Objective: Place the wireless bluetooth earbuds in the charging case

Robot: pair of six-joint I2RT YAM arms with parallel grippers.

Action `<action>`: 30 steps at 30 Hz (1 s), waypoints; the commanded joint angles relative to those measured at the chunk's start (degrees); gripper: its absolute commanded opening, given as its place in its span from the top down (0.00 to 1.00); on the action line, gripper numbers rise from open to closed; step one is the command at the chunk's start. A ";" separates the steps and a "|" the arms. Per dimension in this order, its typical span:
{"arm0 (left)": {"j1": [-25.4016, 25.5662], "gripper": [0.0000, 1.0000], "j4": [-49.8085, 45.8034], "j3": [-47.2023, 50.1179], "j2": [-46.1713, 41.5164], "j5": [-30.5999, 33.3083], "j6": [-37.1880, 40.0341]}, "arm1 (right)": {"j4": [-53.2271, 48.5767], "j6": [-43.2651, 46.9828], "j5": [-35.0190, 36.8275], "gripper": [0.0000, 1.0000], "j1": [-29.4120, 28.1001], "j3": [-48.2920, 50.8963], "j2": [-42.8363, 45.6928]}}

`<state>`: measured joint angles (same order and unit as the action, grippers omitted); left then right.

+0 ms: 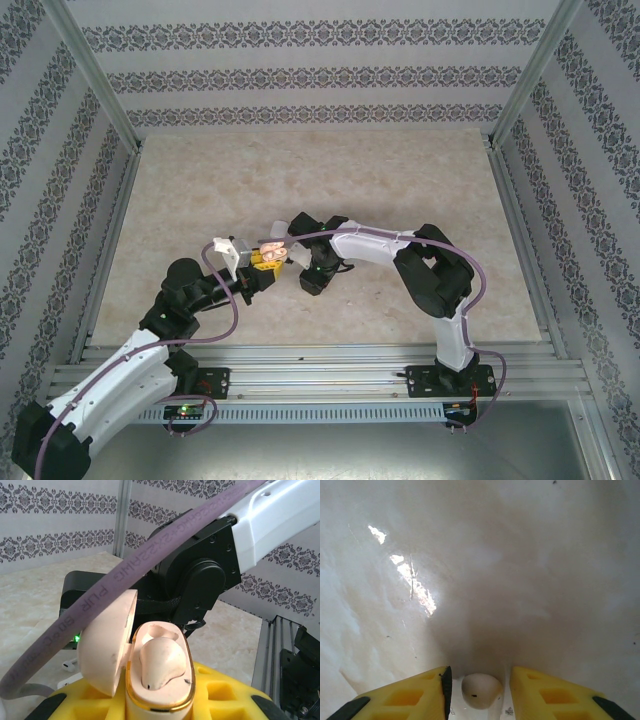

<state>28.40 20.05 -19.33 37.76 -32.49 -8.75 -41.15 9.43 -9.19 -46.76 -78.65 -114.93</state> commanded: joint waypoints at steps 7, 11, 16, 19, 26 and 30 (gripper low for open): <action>-0.27 0.88 1.22 0.31 0.03 0.54 1.11 | -5.05 -0.18 4.32 0.70 -0.58 -0.10 -1.46; -0.28 0.88 1.26 0.18 0.12 0.58 1.11 | -4.30 -2.07 4.65 0.74 -0.32 0.34 -0.12; -0.25 0.88 1.54 -0.09 0.30 0.81 1.28 | -1.05 -7.78 2.90 0.79 1.65 2.43 5.05; -0.28 0.88 2.22 -0.05 0.63 1.10 1.25 | 1.40 -12.16 4.10 0.81 2.71 4.13 10.06; -0.27 0.88 6.16 -0.66 3.24 0.29 0.56 | 5.14 -21.37 11.61 0.80 2.90 6.47 23.59; -0.28 0.88 9.57 -0.88 5.09 -0.63 -0.01 | 8.51 -24.36 13.45 0.79 2.53 7.87 32.24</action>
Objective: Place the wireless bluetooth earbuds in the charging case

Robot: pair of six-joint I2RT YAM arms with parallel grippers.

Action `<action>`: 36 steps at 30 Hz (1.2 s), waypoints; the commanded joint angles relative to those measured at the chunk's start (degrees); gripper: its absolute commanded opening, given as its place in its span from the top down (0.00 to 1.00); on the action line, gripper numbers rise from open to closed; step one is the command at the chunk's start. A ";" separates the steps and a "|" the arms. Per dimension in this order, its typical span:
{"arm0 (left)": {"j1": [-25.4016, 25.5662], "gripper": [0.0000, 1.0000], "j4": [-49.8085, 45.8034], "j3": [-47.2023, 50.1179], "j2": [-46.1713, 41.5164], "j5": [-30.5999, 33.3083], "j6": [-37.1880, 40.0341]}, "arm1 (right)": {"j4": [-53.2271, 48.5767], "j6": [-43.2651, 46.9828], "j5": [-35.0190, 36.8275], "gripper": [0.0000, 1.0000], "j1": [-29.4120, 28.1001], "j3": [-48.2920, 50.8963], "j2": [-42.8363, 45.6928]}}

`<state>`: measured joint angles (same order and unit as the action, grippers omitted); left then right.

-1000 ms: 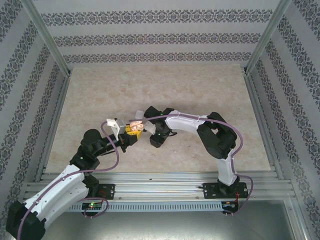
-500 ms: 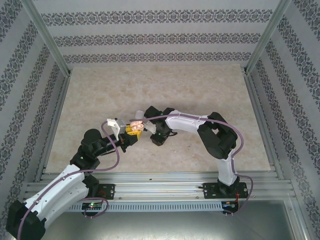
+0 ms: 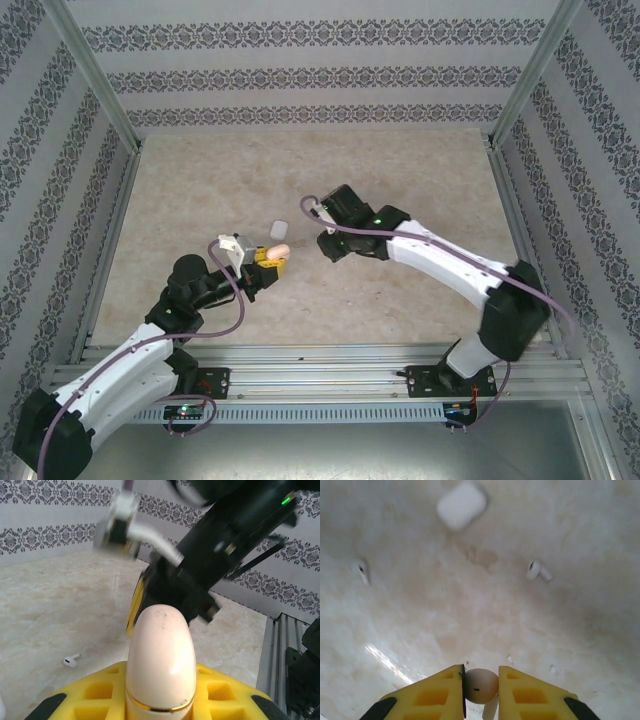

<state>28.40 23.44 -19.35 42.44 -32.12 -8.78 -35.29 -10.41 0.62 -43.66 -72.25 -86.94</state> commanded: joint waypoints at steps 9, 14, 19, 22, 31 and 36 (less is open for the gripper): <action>-0.27 0.88 7.31 -3.02 3.24 -1.72 -1.15 | 11.51 -1.86 -10.36 0.77 -7.08 4.95 15.03; -0.27 0.88 7.79 -3.76 4.38 -2.34 -1.61 | 12.02 -1.47 -15.94 0.77 -12.26 4.95 13.59; -0.28 0.88 8.65 -3.76 4.71 -3.35 -2.45 | 10.21 -0.20 -15.30 0.78 -13.02 1.54 10.57; -0.28 0.88 8.33 -3.59 4.26 -3.70 -2.56 | 9.66 0.38 -13.35 0.80 -12.56 -0.68 9.23; -0.27 0.88 7.29 -3.00 3.76 -4.99 -2.12 | 6.51 0.87 -16.04 0.82 -9.02 -6.82 6.50; -0.28 0.88 6.57 -2.65 3.44 -4.88 -1.62 | 5.41 0.84 -17.21 0.83 -7.62 -7.82 6.74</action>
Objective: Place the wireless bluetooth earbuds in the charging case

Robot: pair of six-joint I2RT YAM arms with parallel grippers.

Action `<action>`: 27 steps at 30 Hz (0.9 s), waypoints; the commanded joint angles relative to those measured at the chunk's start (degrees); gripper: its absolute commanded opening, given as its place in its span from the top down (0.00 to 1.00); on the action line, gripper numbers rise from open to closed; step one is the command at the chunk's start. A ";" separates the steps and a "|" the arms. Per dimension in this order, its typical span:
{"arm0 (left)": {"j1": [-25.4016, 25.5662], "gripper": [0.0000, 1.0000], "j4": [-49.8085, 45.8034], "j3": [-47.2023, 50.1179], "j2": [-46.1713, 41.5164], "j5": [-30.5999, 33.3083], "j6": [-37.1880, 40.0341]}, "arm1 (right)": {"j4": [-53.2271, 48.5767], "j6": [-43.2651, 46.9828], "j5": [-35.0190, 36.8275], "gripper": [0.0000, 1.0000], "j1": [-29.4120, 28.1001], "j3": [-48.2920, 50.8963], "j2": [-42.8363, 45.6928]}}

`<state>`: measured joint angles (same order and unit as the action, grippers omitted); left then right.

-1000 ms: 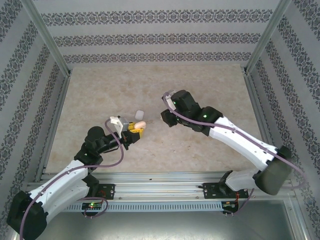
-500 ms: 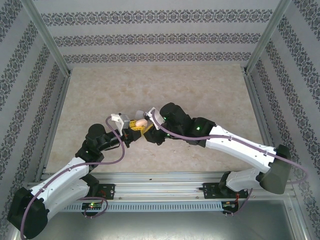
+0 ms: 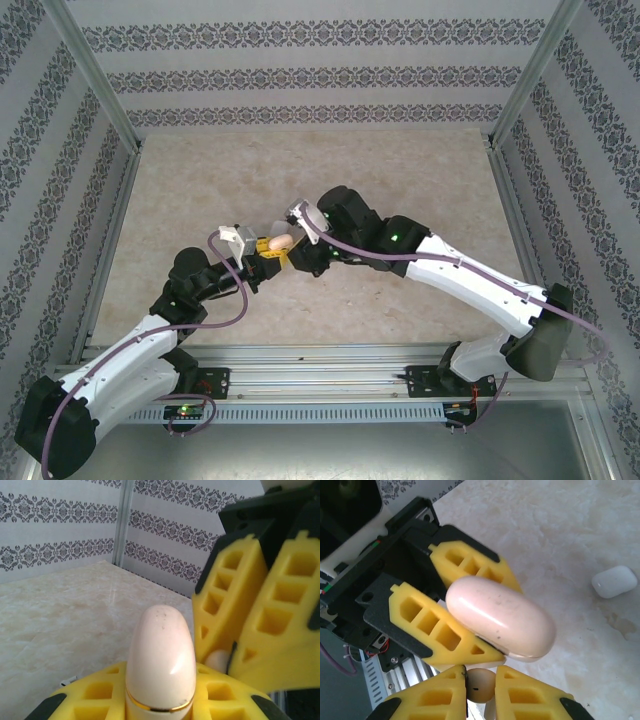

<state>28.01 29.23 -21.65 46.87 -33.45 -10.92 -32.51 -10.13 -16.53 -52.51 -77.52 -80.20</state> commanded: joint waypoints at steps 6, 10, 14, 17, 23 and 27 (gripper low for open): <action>0.15 0.88 1.10 -0.42 -0.81 -4.33 0.46 | 2.53 -0.10 -1.90 0.83 3.01 -2.97 -1.24; 0.12 0.88 1.88 -0.15 -0.52 -5.03 -0.19 | 2.80 -0.58 -2.86 0.83 3.55 -3.92 -2.39; 0.15 0.88 2.20 0.03 -0.38 -5.05 -0.42 | 3.31 -1.42 -3.59 0.83 3.81 -4.75 -2.68; 0.16 0.88 2.37 0.16 -0.38 -4.89 -0.50 | 3.61 -1.89 -3.59 0.83 4.08 -5.19 -2.44; 0.12 0.88 2.51 0.29 -0.32 -4.79 -0.66 | 4.39 -2.61 -3.59 0.83 4.72 -5.45 -2.20; 0.14 0.88 2.39 0.13 -0.34 -4.38 -0.73 | 4.97 -3.18 -3.67 0.83 4.78 -4.74 -2.16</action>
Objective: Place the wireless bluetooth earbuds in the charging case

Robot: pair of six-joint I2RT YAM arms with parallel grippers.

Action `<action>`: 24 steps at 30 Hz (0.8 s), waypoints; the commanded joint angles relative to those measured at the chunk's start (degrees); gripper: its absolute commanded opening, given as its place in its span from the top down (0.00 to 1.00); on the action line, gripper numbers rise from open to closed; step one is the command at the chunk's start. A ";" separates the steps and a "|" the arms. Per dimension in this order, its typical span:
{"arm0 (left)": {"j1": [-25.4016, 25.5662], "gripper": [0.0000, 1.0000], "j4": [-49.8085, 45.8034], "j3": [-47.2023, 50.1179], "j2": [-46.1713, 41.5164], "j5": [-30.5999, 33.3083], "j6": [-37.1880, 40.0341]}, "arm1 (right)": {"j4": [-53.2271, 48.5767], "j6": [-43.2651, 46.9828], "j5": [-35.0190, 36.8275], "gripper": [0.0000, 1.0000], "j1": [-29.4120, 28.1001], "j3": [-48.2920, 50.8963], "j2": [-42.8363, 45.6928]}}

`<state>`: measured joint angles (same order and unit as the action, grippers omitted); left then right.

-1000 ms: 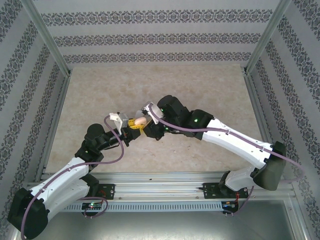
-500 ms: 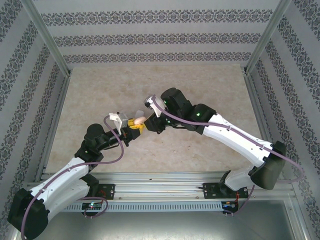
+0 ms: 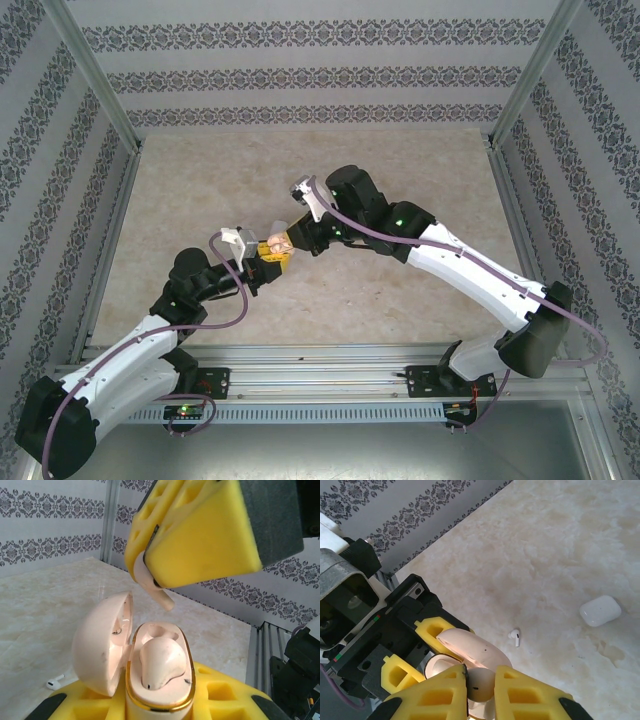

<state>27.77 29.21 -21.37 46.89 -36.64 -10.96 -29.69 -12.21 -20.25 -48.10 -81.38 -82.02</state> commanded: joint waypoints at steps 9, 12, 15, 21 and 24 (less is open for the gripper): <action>0.41 0.88 4.50 -0.08 0.39 0.35 -2.74 | 15.89 -1.15 6.77 0.84 -2.59 9.91 6.37; 0.41 0.88 5.56 0.17 0.61 0.26 -3.46 | 20.01 -1.33 8.15 0.84 -2.87 12.84 7.87; 0.42 0.88 5.97 0.20 0.75 0.26 -3.80 | 22.00 -1.50 8.68 0.84 -3.06 14.23 8.45; 0.36 0.88 6.77 0.18 1.00 0.22 -3.99 | 22.78 -1.24 8.60 0.84 -3.22 15.24 7.84; 0.40 0.88 7.35 0.27 1.25 0.07 -4.33 | 24.08 -1.42 8.48 0.84 -3.23 15.91 7.36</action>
<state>27.77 32.51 -21.34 48.07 -36.18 -14.20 -9.02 -13.39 -12.78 -50.78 -66.28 -74.81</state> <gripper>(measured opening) 0.244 0.164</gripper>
